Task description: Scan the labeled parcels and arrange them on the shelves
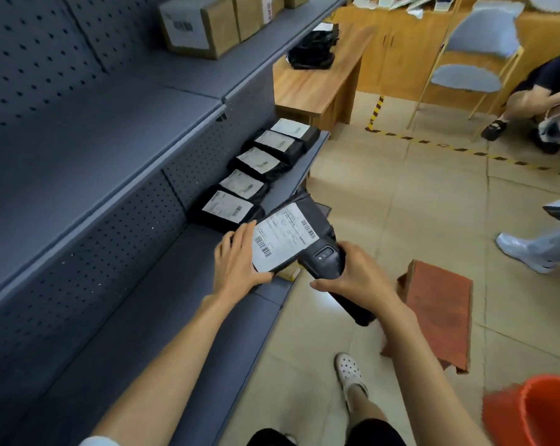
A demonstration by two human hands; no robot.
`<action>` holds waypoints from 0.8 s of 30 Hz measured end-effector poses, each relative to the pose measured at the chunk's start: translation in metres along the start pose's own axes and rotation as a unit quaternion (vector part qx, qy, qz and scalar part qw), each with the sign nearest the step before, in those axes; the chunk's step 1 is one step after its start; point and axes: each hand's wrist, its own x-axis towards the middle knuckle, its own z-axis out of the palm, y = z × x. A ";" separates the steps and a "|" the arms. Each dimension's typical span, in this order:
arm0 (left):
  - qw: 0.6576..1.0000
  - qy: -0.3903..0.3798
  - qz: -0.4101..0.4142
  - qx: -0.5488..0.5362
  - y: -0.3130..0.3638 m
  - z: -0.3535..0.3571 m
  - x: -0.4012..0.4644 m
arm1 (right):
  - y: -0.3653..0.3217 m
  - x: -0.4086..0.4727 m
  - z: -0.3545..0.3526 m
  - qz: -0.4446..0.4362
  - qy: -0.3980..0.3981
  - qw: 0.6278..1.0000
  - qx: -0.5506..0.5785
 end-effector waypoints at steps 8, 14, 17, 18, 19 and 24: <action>0.971 0.046 -0.235 -0.009 -0.007 0.028 0.039 | -0.003 0.156 -0.015 -0.129 -0.131 0.981 -0.067; 0.914 0.060 -0.400 -0.001 -0.004 0.056 0.014 | -0.025 0.210 0.004 -0.207 -0.216 0.948 -0.104; 0.886 0.061 -0.459 0.005 -0.010 0.071 -0.002 | -0.038 0.223 0.028 -0.229 -0.259 0.932 -0.111; 0.877 0.058 -0.476 0.009 -0.014 0.076 -0.005 | -0.042 0.226 0.037 -0.235 -0.270 0.927 -0.116; 0.869 0.055 -0.491 0.012 -0.019 0.081 -0.007 | -0.045 0.229 0.047 -0.241 -0.278 0.922 -0.124; 0.830 0.020 -0.557 0.001 -0.055 0.106 -0.002 | -0.055 0.240 0.088 -0.248 -0.295 0.911 -0.147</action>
